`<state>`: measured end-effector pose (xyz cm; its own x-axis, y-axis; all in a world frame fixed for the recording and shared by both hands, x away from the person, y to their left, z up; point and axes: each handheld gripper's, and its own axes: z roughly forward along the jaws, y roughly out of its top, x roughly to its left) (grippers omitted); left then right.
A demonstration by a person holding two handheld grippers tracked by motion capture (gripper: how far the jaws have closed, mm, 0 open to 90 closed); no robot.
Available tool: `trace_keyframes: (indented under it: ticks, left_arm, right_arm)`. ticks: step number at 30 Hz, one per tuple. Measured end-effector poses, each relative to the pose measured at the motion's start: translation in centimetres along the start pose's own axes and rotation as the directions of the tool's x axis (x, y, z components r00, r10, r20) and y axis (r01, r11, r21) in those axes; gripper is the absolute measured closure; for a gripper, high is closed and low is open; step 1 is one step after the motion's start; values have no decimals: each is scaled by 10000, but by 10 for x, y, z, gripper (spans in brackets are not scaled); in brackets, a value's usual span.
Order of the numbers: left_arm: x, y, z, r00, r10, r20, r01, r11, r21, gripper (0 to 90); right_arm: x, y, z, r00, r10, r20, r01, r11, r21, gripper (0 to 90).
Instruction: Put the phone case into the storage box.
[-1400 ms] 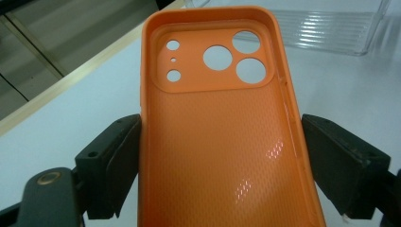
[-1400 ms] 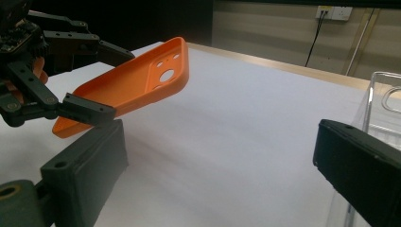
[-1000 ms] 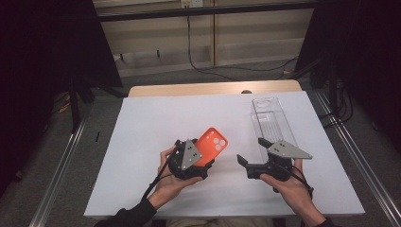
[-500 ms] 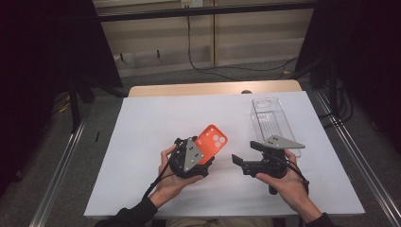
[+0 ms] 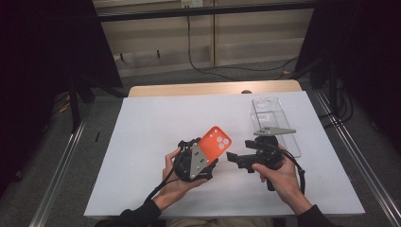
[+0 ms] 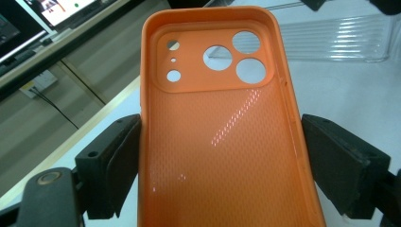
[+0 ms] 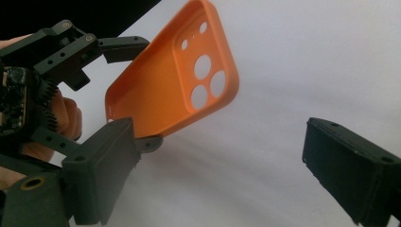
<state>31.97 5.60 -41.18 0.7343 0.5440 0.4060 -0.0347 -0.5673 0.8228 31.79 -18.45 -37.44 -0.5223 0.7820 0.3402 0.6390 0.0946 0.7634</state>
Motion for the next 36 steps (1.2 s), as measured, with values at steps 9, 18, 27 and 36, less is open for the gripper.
trace_keyframes:
  ticks: [9,18,27,36]
  left_arm:
    - [-3,1,0,9998,167,-149,-167,9999,-39,161]
    - [-5,1,1,9995,200,-238,-202,9998,-76,162]
    - [-4,1,2,9991,255,-349,-258,9996,-80,162]
    - [-5,0,3,9990,254,-374,-259,9996,-122,161]
  right_arm:
    - [-3,5,4,9994,321,96,-324,9986,415,177]
    - [-2,16,4,9964,837,128,-845,9916,974,342]
    - [-1,20,11,9907,1326,295,-1352,9834,1211,516]
    - [-3,25,14,9807,1918,367,-1948,9743,1127,578]
